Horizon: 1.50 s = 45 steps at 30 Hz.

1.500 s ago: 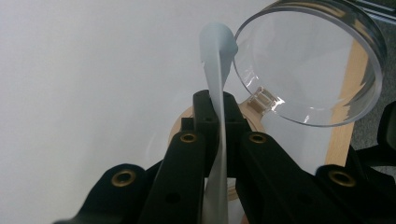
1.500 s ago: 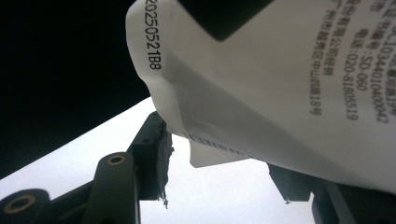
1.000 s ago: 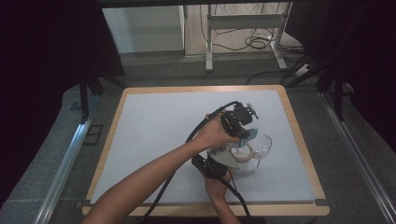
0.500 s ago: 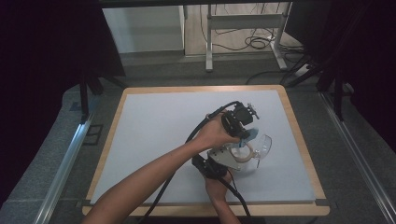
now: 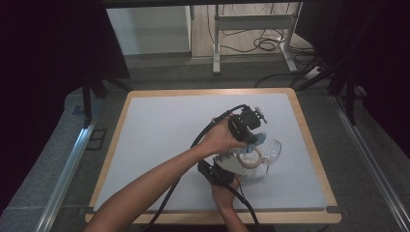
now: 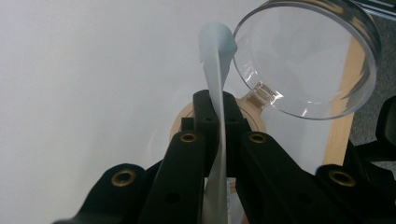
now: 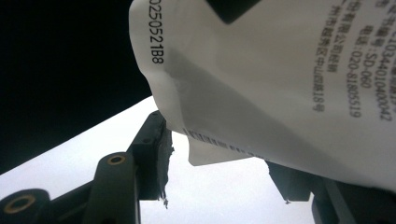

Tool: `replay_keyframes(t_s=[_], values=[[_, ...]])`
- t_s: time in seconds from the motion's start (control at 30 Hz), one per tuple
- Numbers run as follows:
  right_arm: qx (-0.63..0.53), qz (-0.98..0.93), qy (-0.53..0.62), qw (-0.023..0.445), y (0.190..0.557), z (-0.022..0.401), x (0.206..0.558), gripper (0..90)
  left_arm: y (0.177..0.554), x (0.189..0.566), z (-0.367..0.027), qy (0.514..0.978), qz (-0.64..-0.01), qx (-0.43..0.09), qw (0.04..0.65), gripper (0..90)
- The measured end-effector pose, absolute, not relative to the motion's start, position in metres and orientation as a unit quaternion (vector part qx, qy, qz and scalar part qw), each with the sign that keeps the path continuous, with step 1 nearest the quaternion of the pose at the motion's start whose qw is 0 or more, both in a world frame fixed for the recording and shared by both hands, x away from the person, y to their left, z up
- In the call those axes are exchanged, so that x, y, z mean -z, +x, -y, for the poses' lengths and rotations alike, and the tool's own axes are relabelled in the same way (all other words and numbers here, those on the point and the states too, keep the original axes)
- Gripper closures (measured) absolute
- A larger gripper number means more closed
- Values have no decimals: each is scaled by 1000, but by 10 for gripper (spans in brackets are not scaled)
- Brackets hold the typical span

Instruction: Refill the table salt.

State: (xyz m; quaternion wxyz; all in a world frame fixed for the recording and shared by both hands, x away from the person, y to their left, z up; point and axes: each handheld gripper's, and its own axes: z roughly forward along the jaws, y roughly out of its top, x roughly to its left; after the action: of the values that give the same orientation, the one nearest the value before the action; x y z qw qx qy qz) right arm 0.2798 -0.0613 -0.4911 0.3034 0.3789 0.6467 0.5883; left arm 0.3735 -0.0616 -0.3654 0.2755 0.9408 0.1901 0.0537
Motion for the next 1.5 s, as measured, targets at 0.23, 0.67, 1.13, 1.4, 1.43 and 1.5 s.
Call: replay_keyframes(t_s=[0.23, 0.67, 1.13, 1.4, 1.43, 1.5], values=[[-588, -649, 378, 300, 280, 59, 493, 457, 377, 368, 60, 943, -193, -53, 267, 899], [-586, -649, 380, 302, 281, 62, 491, 457, 377, 368, 66, 944, -191, -54, 264, 899], [-590, -641, 383, 306, 281, 63, 487, 457, 376, 363, 69, 947, -185, -55, 257, 899], [-589, -642, 383, 307, 281, 63, 489, 457, 376, 365, 69, 947, -184, -52, 258, 898], [-589, -642, 383, 307, 281, 63, 489, 457, 376, 365, 70, 947, -184, -52, 258, 898], [-589, -642, 384, 306, 281, 63, 489, 457, 376, 366, 70, 947, -184, -51, 258, 898]])
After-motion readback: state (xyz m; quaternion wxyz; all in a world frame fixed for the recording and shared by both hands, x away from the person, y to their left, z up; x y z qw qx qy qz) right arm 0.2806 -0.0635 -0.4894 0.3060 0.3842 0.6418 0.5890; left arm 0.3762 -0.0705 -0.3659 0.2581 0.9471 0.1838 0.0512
